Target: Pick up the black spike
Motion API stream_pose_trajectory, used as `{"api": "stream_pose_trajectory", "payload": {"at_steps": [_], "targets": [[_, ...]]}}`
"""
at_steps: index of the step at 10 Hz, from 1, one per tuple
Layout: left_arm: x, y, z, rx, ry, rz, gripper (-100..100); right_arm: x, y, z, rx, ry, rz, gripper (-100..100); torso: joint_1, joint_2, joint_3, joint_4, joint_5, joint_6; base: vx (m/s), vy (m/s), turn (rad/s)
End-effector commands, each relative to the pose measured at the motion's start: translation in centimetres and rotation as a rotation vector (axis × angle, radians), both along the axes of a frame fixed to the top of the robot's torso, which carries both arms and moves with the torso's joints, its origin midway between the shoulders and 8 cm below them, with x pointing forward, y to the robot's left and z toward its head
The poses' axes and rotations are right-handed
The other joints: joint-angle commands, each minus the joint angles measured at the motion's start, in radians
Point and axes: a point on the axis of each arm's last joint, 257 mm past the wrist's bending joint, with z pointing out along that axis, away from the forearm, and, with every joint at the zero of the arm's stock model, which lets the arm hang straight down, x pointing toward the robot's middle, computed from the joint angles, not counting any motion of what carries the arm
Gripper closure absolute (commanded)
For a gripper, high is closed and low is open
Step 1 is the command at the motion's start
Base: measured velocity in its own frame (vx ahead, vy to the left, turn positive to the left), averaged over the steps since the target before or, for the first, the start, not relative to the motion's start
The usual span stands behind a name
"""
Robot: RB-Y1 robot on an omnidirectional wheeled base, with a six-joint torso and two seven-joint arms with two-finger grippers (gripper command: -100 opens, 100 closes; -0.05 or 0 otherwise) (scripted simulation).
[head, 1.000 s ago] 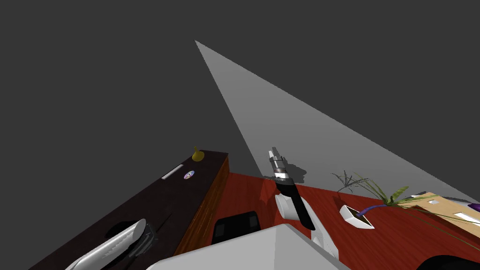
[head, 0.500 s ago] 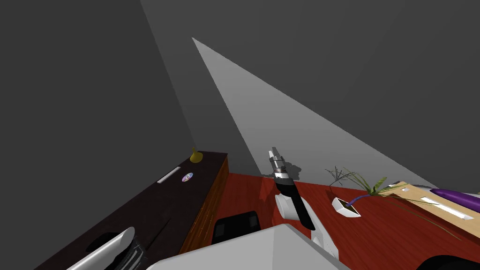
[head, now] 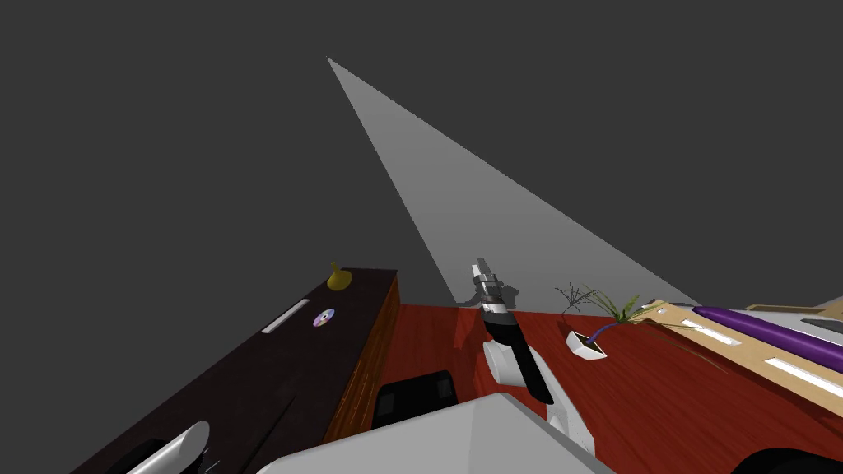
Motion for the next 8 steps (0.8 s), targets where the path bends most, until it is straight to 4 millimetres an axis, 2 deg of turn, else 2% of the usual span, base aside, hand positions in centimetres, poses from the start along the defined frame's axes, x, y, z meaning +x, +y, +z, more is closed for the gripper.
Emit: {"api": "stream_pose_trajectory", "payload": {"at_steps": [1,2,3,4,5,8], "targets": [[-0.8,-0.2,-0.2,-0.016,0.017,0.023,-100,0.0,0.0,0.0,0.000,0.000,0.000,0,0.000,0.000,0.000,0.000,0.000,0.000,-0.001,0.044,-0.042],[-1.4,-0.2,-0.2,-0.025,0.027,0.038,-100,0.0,0.0,0.0,0.000,0.000,0.000,0,-0.001,0.000,0.000,0.000,0.000,0.000,-0.001,0.024,-0.024],[-1.1,-0.3,-0.1,-0.020,0.021,0.029,-100,0.0,0.0,0.0,0.000,0.000,0.000,0,-0.002,-0.001,0.000,0.000,0.000,0.000,-0.001,0.009,-0.007],[-1.1,-0.3,-0.1,-0.021,0.023,0.031,0,0.0,0.0,0.0,0.000,0.000,0.000,0,-0.003,-0.001,0.000,0.000,-0.001,0.000,0.000,0.000,0.000],[-1.1,-1.4,-0.7,-0.020,0.026,0.025,-100,0.0,0.0,0.0,0.000,0.000,0.000,0,-0.004,-0.001,0.000,0.000,-0.001,0.000,0.011,0.042,0.035],[-1.1,-3.0,-1.5,-0.020,0.027,0.017,-100,0.0,0.0,0.0,0.000,0.000,0.000,0,0.000,-0.002,-0.001,0.000,0.000,0.000,0.010,0.065,0.025]]}}
